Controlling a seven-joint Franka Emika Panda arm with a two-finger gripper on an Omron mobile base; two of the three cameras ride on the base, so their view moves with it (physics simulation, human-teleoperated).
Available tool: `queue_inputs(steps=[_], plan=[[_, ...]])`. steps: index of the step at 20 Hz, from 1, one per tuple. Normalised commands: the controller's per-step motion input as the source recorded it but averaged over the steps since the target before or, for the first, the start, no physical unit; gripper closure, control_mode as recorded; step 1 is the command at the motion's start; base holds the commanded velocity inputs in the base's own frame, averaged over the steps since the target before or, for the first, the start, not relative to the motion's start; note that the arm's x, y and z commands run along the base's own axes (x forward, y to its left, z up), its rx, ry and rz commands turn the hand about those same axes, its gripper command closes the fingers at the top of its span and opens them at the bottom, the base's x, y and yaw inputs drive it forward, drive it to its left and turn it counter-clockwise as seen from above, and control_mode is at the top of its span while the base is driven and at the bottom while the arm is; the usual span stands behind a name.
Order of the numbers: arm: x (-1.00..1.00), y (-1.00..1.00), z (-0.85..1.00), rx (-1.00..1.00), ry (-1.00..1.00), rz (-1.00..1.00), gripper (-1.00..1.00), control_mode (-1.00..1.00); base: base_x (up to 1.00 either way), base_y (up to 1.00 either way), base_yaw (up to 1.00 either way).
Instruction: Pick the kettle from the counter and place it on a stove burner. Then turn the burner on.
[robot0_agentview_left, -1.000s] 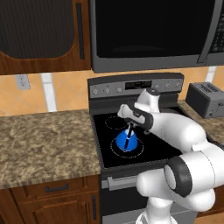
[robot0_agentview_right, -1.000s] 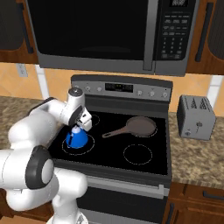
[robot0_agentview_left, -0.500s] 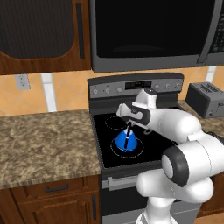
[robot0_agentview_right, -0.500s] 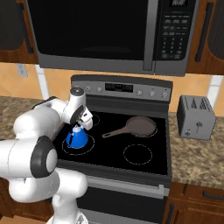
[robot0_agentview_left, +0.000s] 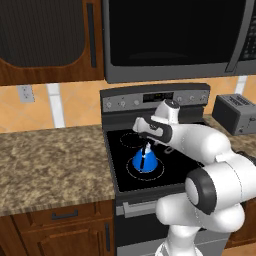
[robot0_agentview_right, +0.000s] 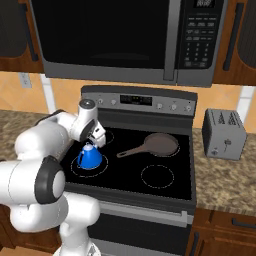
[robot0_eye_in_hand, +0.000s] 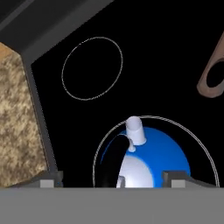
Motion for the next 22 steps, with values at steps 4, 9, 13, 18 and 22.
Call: queue_inputs(steps=[4,9,13,18,22], plan=[[0.00,0.20,0.32,-0.03,-0.19,0.00,-1.00,-1.00,0.00,0.00,0.00],[0.21,0.49,0.43,-0.13,-0.27,0.00,-1.00,-1.00,0.00,0.00,0.00],[0.48,0.34,0.37,-0.22,-0.31,0.02,-1.00,-1.00,0.00,0.00,0.00],[0.63,0.06,0.72,-0.22,-0.29,0.04,-1.00,-1.00,0.00,0.00,0.00],[0.88,0.08,0.43,-0.14,0.02,0.02,-1.00,-1.00,0.00,0.00,0.00]])
